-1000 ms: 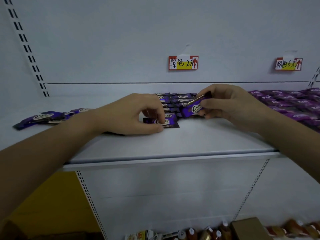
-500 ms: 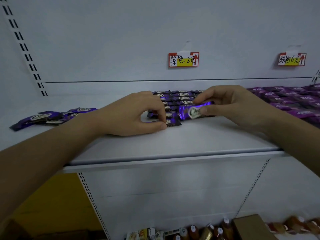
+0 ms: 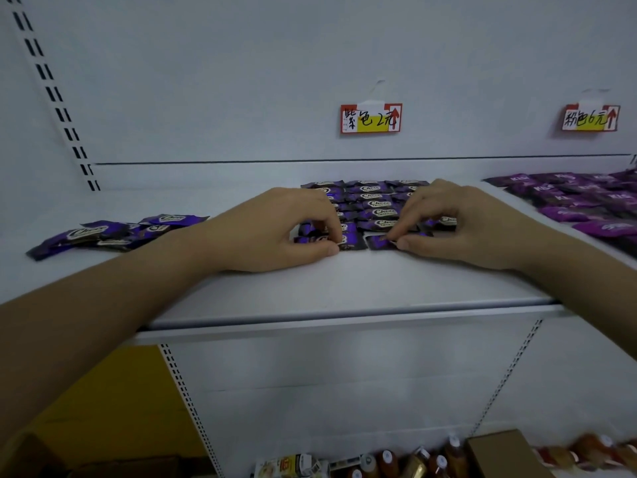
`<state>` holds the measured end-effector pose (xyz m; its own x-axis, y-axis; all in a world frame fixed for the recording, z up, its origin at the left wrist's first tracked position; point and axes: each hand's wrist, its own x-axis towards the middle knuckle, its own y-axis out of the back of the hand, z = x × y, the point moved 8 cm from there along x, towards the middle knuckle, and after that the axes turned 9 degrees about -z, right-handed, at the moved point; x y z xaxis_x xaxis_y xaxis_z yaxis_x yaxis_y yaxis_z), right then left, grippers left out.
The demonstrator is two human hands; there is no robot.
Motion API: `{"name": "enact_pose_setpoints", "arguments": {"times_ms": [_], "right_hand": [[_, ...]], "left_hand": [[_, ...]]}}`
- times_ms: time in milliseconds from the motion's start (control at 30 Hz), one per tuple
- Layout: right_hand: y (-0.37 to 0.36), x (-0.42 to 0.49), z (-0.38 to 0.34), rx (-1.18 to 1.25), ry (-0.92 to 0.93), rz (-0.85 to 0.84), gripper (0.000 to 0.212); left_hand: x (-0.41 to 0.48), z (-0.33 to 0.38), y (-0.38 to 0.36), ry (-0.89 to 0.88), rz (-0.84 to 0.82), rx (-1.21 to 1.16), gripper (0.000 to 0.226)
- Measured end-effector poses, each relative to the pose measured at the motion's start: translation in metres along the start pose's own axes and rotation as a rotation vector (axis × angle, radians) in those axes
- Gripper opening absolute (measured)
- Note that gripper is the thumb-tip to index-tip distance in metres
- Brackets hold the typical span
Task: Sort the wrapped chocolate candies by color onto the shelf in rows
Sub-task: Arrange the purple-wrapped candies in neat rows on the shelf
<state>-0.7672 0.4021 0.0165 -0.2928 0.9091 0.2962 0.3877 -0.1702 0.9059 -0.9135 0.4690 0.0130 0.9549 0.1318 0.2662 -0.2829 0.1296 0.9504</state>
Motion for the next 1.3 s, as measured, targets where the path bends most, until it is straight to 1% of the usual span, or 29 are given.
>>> {"name": "enact_pose_setpoints", "arguments": {"times_ms": [100,167,267,300,400,500,567,667,733,800,867,933,1067,1167,1300], "right_hand": [[-0.001,0.002,0.005,-0.030,-0.029,0.017,0.010],[0.002,0.004,0.004,-0.024,-0.055,0.045,0.009],[0.013,0.016,-0.009,0.060,-0.098,0.074,0.009],[0.014,0.024,-0.018,0.047,-0.093,0.050,0.011],[0.001,0.060,-0.049,-0.075,-0.087,-0.107,0.022],[-0.026,0.099,-0.077,-0.108,-0.060,-0.213,0.029],[-0.049,0.119,-0.088,-0.126,-0.050,-0.292,0.035],[-0.072,0.134,-0.092,-0.124,-0.089,-0.381,0.038],[-0.073,0.135,-0.092,-0.086,-0.125,-0.390,0.033],[-0.071,0.133,-0.090,-0.054,-0.144,-0.379,0.028],[-0.069,0.129,-0.088,-0.005,-0.147,-0.351,0.023],[-0.066,0.124,-0.086,0.096,-0.155,-0.304,0.017],[-0.047,0.114,-0.077,0.331,-0.205,-0.188,0.014],[-0.031,0.099,-0.059,0.474,-0.270,-0.147,0.011],[-0.005,0.074,-0.029,0.550,-0.330,-0.075,0.008]], "left_hand": [[0.001,0.001,0.000,0.011,0.003,-0.010,0.023],[0.001,0.000,0.007,0.028,0.022,-0.059,0.021],[-0.004,-0.015,0.033,0.147,0.025,-0.032,0.018],[-0.010,-0.024,0.043,0.206,-0.009,0.006,0.015],[-0.044,-0.057,0.068,0.399,-0.143,0.090,0.016],[-0.083,-0.085,0.071,0.573,-0.292,0.026,0.025],[-0.102,-0.096,0.065,0.634,-0.380,0.009,0.032],[-0.114,-0.102,0.054,0.636,-0.419,0.012,0.036],[-0.112,-0.102,0.049,0.630,-0.391,0.011,0.036],[-0.107,-0.100,0.043,0.622,-0.398,0.016,0.036],[-0.101,-0.098,0.040,0.612,-0.420,-0.008,0.031],[-0.096,-0.093,0.039,0.597,-0.432,-0.057,0.028],[-0.081,-0.086,0.038,0.567,-0.385,-0.200,0.035],[-0.070,-0.089,0.032,0.564,-0.419,-0.174,0.040],[-0.058,-0.092,0.033,0.593,-0.439,-0.188,0.031]]}}
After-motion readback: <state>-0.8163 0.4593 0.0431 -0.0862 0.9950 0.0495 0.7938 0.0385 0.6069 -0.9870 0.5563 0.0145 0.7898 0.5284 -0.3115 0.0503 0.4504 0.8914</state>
